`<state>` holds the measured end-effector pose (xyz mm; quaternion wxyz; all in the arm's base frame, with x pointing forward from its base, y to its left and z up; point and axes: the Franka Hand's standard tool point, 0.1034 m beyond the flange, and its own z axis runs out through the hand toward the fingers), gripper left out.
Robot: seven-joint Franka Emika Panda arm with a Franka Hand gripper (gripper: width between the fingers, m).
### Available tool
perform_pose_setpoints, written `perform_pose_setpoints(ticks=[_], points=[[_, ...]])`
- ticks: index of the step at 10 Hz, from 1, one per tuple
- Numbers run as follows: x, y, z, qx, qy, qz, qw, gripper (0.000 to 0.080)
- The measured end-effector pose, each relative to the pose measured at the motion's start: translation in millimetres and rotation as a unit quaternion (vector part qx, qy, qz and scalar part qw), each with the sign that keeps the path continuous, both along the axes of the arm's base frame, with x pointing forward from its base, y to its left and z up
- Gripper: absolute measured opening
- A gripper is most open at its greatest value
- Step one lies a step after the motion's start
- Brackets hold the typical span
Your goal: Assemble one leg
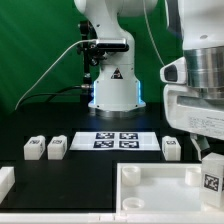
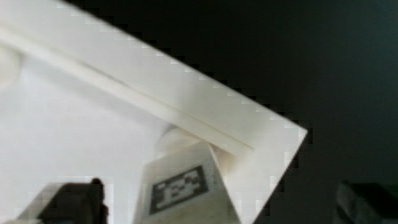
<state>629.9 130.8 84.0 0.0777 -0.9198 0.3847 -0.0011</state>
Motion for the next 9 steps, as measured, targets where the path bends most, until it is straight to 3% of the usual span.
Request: perform_pose_setpoints(ticks=[2, 3, 4, 5, 7, 8, 9], points=[[4.1, -17.9, -5.7, -0.007, -0.012, 0.065, 0.998, 0.0649], [3.7, -14.5, -5.6, -0.004, -0.008, 0.032, 0.999, 0.0562], [3.8, -15.5, -5.7, -0.005, -0.008, 0.034, 0.999, 0.0426], [3.2, -16.2, -6.4, 0.004, 0.009, -0.081, 0.997, 0.0300], [2.9, -16.5, -6.8, 0.012, 0.026, -0.196, 0.980, 0.0300], [2.4, -15.3, -7.3, 0.025, 0.043, -0.302, 0.952, 0.0300], [3.2, -16.8, -8.8, 0.060, 0.068, -0.464, 0.881, 0.0300]])
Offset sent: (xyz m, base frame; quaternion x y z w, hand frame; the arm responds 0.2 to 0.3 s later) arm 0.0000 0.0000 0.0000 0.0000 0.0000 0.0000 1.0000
